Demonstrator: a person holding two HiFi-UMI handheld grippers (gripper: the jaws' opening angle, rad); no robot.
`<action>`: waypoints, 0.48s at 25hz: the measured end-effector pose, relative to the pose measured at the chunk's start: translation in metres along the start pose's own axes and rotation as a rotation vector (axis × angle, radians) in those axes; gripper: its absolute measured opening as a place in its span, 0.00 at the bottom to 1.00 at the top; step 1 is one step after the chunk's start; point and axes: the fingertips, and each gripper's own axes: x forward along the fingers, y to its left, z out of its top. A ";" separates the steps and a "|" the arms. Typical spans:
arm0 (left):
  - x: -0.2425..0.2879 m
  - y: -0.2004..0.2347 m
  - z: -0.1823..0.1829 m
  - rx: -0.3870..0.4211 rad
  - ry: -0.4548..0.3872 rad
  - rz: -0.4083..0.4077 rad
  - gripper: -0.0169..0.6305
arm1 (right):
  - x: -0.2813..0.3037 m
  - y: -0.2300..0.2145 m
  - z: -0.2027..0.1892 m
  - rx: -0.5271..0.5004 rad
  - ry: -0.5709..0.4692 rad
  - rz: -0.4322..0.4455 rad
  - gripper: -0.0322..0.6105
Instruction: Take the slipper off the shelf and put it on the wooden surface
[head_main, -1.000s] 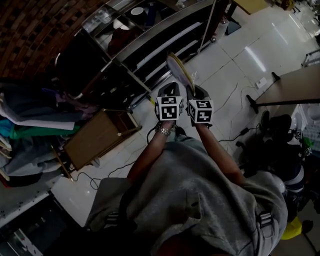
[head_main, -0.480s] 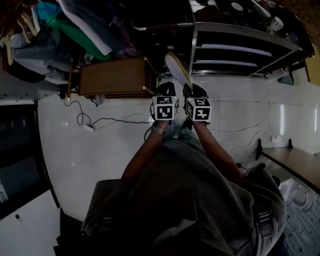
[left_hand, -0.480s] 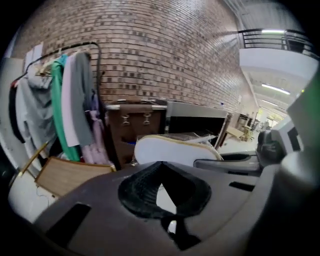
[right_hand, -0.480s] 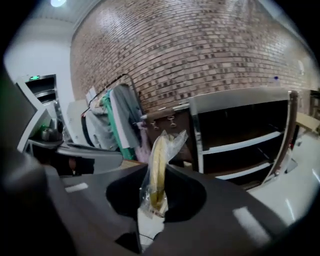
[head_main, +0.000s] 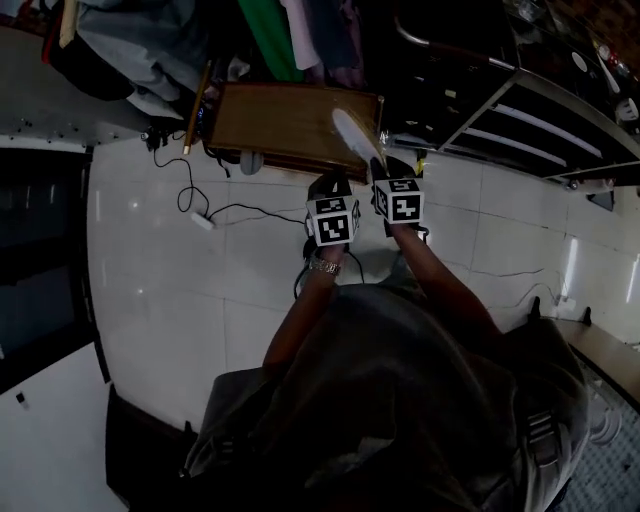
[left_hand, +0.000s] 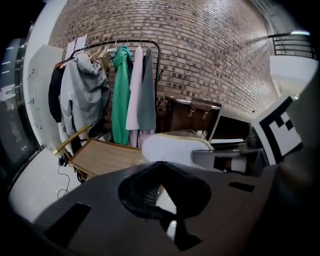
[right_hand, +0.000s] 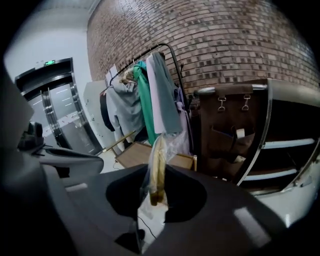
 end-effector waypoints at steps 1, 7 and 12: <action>0.000 0.021 -0.002 0.010 0.012 -0.011 0.03 | 0.014 0.013 -0.004 0.018 0.012 -0.026 0.15; 0.000 0.127 0.011 0.093 0.074 -0.108 0.03 | 0.080 0.082 -0.006 0.188 0.026 -0.157 0.15; -0.004 0.152 0.012 0.080 0.114 -0.214 0.03 | 0.112 0.097 -0.003 0.255 0.010 -0.244 0.15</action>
